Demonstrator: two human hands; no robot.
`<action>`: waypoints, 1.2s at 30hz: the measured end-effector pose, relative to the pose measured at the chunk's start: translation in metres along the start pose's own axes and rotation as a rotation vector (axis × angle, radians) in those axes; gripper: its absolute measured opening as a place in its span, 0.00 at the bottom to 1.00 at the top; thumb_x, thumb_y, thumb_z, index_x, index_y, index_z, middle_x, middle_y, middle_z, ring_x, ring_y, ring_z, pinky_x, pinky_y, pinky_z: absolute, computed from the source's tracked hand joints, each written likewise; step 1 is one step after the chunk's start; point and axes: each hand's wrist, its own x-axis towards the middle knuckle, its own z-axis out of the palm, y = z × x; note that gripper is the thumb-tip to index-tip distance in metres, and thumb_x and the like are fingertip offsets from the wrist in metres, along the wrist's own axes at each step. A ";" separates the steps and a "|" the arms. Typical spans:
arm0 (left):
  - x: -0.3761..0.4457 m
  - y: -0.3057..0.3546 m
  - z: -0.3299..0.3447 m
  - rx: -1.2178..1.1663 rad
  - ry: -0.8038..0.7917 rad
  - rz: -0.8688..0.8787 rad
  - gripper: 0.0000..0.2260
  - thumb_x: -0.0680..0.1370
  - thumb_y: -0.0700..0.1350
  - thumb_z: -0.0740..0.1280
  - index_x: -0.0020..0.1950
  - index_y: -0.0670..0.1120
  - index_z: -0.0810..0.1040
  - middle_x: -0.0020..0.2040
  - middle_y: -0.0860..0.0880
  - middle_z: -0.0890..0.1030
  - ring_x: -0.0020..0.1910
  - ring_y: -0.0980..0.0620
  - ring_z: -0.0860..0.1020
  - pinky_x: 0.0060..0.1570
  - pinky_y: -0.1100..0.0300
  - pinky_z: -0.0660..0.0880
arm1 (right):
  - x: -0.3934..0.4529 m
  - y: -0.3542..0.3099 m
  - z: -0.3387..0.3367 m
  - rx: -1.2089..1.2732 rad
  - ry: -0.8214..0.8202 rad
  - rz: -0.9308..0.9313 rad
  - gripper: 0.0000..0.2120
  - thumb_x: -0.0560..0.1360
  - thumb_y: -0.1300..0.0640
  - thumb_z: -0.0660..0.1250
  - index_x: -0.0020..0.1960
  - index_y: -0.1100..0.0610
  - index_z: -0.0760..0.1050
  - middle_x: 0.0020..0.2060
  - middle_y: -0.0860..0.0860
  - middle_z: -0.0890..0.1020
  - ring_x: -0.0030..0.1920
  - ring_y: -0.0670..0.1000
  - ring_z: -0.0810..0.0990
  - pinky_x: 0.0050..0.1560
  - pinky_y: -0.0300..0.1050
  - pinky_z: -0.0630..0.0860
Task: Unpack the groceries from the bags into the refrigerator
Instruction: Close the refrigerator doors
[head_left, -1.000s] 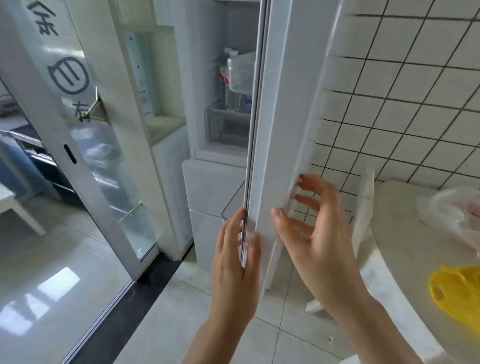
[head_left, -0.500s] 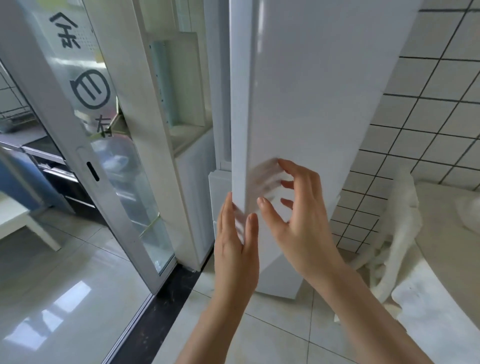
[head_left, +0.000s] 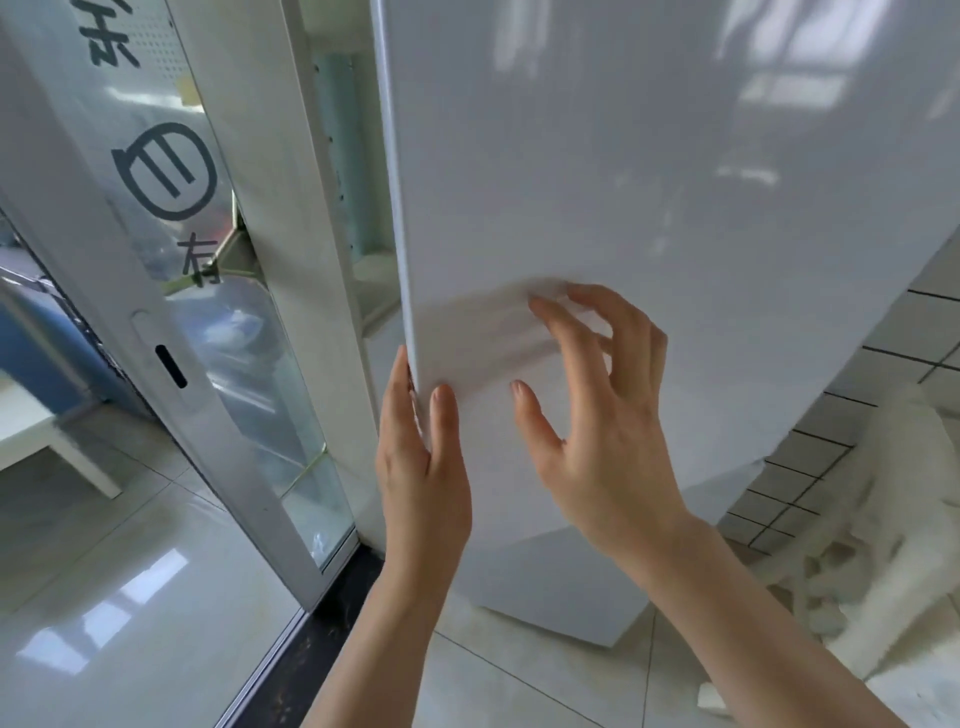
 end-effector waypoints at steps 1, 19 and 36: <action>0.013 -0.003 0.002 0.002 0.012 0.011 0.21 0.81 0.54 0.56 0.72 0.50 0.67 0.64 0.50 0.78 0.64 0.52 0.75 0.63 0.49 0.73 | 0.008 0.007 0.008 -0.014 -0.002 -0.030 0.22 0.75 0.60 0.68 0.67 0.61 0.72 0.65 0.61 0.69 0.65 0.60 0.67 0.62 0.54 0.70; 0.210 -0.075 0.087 -0.068 0.073 -0.100 0.08 0.84 0.47 0.55 0.52 0.46 0.71 0.40 0.58 0.76 0.39 0.64 0.75 0.41 0.71 0.71 | 0.112 0.147 0.112 -0.598 -0.174 -0.369 0.31 0.70 0.61 0.69 0.72 0.53 0.69 0.76 0.54 0.61 0.76 0.53 0.58 0.69 0.74 0.46; 0.256 -0.115 0.128 -0.098 0.173 0.003 0.20 0.78 0.56 0.53 0.56 0.40 0.71 0.43 0.54 0.76 0.41 0.55 0.74 0.44 0.56 0.71 | 0.133 0.182 0.144 -0.762 -0.069 -0.376 0.28 0.73 0.57 0.66 0.73 0.47 0.67 0.75 0.49 0.62 0.76 0.49 0.60 0.71 0.69 0.43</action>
